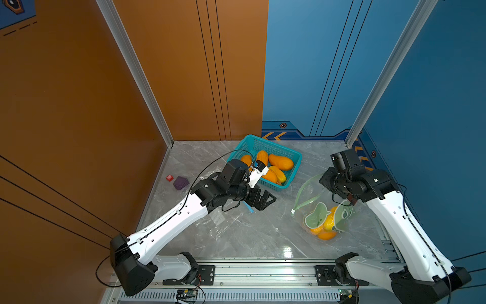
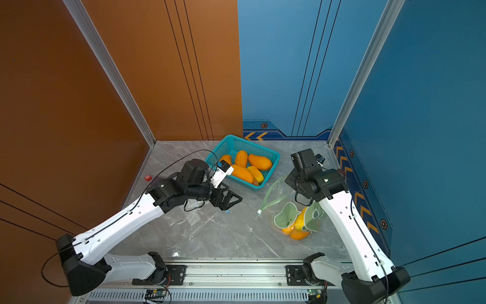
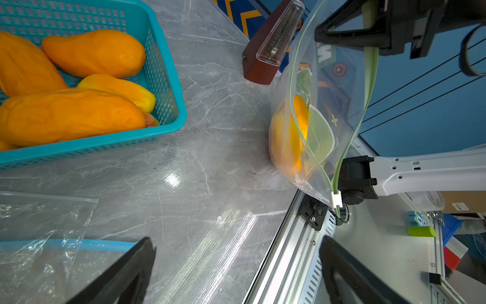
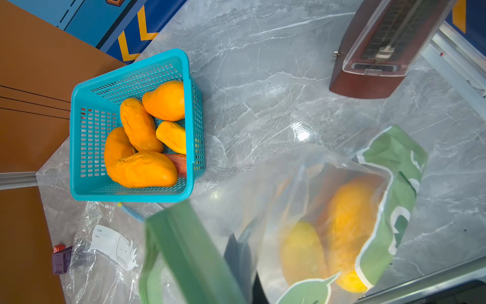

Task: Place the mango in a zip-top bag and seal the zipper
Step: Zip the zipper on the zipper food storage bag.

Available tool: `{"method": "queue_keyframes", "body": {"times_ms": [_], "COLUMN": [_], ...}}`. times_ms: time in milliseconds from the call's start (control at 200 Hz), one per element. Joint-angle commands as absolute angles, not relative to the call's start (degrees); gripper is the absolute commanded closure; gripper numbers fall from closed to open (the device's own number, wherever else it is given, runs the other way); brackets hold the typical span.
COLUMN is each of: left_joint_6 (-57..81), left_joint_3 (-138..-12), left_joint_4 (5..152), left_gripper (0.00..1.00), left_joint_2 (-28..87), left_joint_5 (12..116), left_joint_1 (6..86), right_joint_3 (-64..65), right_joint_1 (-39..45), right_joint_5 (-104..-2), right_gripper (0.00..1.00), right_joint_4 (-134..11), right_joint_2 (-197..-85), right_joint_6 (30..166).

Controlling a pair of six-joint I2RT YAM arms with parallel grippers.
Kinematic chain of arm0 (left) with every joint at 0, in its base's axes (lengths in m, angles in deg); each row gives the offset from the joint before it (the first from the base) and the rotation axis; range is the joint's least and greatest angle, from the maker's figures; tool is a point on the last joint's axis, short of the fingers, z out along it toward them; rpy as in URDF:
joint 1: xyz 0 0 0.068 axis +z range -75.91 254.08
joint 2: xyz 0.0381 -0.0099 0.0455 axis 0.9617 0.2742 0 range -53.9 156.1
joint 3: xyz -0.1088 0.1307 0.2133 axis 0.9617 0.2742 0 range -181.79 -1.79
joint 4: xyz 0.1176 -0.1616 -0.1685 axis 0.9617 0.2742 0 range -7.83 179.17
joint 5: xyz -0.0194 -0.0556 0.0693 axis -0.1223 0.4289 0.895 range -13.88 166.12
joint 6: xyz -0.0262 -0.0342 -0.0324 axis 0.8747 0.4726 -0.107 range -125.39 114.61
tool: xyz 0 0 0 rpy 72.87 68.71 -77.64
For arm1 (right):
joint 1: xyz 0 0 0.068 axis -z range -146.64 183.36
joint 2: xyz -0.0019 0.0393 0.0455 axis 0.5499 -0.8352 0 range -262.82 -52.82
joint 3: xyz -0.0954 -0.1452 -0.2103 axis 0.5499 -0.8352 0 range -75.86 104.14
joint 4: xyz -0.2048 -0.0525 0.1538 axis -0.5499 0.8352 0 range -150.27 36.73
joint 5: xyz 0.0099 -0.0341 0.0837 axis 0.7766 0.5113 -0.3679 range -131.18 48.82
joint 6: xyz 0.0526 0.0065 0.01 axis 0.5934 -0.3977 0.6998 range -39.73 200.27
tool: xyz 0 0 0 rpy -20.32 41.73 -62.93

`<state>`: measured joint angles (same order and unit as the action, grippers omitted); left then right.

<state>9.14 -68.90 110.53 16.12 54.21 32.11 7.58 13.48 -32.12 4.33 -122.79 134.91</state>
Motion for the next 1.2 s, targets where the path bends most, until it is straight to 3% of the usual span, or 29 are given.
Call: {"method": "queue_keyframes", "body": {"times_ms": [0,170,541,961,1196], "left_joint_6": [12.83,23.36,15.18,14.72,15.52], "left_joint_3": [-62.6,-46.96,-50.44,-57.09,-58.95], "left_joint_4": [96.43,63.65,61.73,55.63,54.01], "left_gripper": [0.04,0.2,0.27,0.37,0.56], "left_joint_2": [12.21,10.19,19.9,31.18,34.97], "left_joint_5": [47.51,45.39,58.16,59.39,61.5], "left_joint_1": [32.28,29.34,18.82,15.76,15.9], "right_joint_3": [11.03,10.81,6.24,4.35,4.01], "right_joint_1": [15.23,18.56,22.33,24.66,25.1], "right_joint_5": [-31.16,-32.53,-34.26,-36.52,-37.38], "right_gripper": [1.0,1.0,1.0,1.0,1.0], "right_joint_4": [0.3,-1.74,-5.79,-6.94,-7.38], "right_joint_2": [-124.08,-124.24,-121.12,-120.35,-120.09], "right_joint_6": [132.25,131.34,131.95,131.62,131.53]}}
